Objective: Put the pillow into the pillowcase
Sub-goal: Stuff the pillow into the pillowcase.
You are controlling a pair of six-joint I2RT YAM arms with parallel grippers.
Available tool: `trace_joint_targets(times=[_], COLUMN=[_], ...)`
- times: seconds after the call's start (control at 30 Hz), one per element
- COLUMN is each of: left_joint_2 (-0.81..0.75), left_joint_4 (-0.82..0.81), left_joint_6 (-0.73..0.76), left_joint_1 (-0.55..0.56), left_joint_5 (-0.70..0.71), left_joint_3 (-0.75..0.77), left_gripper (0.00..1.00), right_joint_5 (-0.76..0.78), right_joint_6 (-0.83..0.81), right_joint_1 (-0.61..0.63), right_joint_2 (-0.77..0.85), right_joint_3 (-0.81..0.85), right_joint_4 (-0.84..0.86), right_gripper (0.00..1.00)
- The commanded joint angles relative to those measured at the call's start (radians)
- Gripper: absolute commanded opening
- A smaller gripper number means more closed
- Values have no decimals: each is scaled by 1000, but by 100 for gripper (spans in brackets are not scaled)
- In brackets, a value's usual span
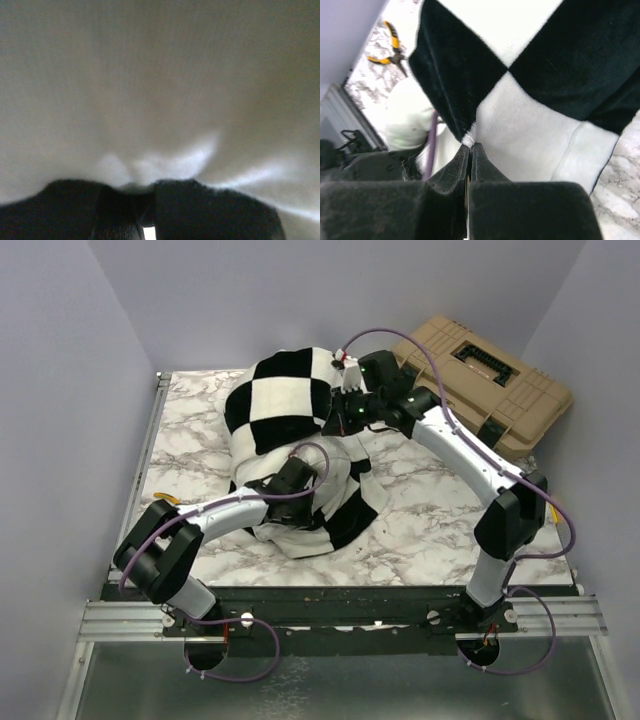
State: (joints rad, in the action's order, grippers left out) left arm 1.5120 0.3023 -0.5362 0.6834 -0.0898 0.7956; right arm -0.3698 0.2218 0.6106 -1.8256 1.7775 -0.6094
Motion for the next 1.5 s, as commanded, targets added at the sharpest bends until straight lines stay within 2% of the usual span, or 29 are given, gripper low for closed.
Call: trace_joint_targets(times=[0.0,0.13,0.27,0.4,0.5,0.53,0.6,0.67,0.77,0.93,1.1,1.17,1.23,1.3,1.33,1.37,1.47], left_joint_2=[98,161,187,175,236,259,263,237,173,93,99,106,112,117,120,122,135], left_joint_4=[178,198,184,132,166,183,193,190,182,173,163,162,160,154,150,148,147], left_joint_6=[-126,-139,-164,-179,-125,-113,-117,-131,-151,-177,-188,-191,-195,-201,-201,-199,-194], left_joint_1=[-18,-33,-93,-173,-189,-189,-189,-188,-189,-189,-191,-191,-192,-199,-204,-211,-245], left_joint_5=[73,139,140,103,90,68,36,31,48,54,35,30,22,9,-2,-11,-37], left_joint_3=[43,131,226,292,368,376,340,276,185,113,137,157,177,201,218,238,312], left_gripper=[0,0,0,0,0,0,0,0,0,0,0,0,0,0,0,0,0], right_joint_5=[-211,-351,-344,-422,-347,-296,-205,-115,-22,22,-67,-112,-144,-172,-194,-203,-248], right_joint_6=[113,168,231,301,280,264,228,212,217,198,199,221,249,263,270,274,268], right_joint_1=[-24,-28,-51,-109,-112,-112,-113,-114,-116,-117,-117,-117,-117,-117,-117,-117,-117], right_joint_2=[165,217,310,406,439,441,415,372,304,115,-85,-148,-182,-189,-178,-155,-47], right_joint_3=[-7,-39,-139,-283,-344,-356,-358,-350,-352,-289,-235,-229,-228,-223,-231,-244,-341], right_joint_4=[-64,-163,-241,-221,-210,-195,-171,-127,-14,69,121,173,219,220,217,203,153], right_gripper=[0,0,0,0,0,9,39,56,68,76,74,70,52,18,7,1,0])
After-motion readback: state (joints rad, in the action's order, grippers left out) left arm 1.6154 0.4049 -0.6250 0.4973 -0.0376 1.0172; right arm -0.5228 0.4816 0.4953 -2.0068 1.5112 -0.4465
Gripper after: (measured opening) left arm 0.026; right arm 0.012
